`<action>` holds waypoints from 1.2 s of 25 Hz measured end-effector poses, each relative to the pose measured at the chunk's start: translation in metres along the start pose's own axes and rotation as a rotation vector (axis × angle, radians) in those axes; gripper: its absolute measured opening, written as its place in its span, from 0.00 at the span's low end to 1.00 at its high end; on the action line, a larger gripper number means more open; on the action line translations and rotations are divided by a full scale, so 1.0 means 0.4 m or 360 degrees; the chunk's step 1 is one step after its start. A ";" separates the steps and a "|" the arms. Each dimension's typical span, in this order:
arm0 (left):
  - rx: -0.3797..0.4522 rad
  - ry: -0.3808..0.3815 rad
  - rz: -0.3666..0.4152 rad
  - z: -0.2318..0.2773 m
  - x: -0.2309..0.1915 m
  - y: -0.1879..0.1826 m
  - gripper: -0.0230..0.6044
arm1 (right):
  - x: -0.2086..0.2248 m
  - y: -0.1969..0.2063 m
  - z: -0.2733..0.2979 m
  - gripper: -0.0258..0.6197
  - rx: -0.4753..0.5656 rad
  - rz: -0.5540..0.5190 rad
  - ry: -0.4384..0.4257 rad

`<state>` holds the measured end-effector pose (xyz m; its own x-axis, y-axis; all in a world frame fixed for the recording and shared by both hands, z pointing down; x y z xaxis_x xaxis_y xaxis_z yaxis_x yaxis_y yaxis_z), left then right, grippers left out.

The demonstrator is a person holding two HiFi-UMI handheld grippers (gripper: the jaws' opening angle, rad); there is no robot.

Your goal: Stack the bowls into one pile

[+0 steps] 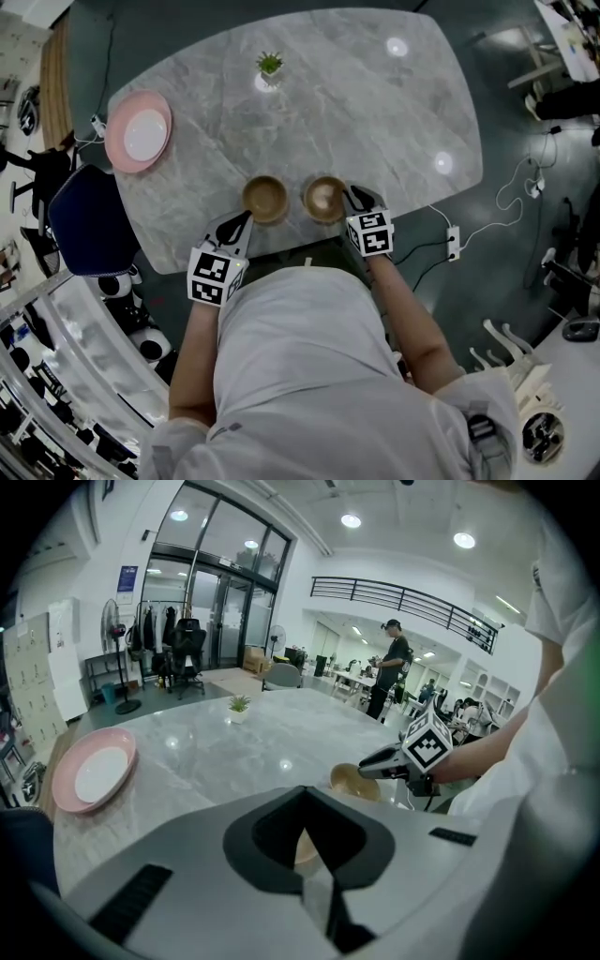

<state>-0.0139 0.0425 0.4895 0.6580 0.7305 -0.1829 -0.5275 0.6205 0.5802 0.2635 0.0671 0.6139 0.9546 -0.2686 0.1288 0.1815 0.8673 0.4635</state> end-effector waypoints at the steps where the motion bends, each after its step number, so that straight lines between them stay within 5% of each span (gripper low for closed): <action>1: -0.0003 -0.0007 -0.0006 0.000 0.000 0.002 0.04 | -0.001 -0.001 0.005 0.19 -0.0004 0.0000 -0.0012; 30: 0.0035 -0.0091 -0.0131 -0.056 -0.022 0.064 0.04 | -0.029 -0.044 0.019 0.09 -0.0001 -0.0003 -0.0069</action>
<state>-0.0455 0.0584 0.4882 0.7284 0.6595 -0.1855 -0.4589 0.6707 0.5827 0.2474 0.0519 0.6109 0.9431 -0.2883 0.1657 0.1836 0.8669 0.4635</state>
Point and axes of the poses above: the fingertips, and each gripper's own axes: z forward along the fingers, x to its right, y out of its underside, the point moved 6 cm from there along -z, backward along the fingers, and after that the axes turned 11 degrees about -x, right-handed, at the moved point
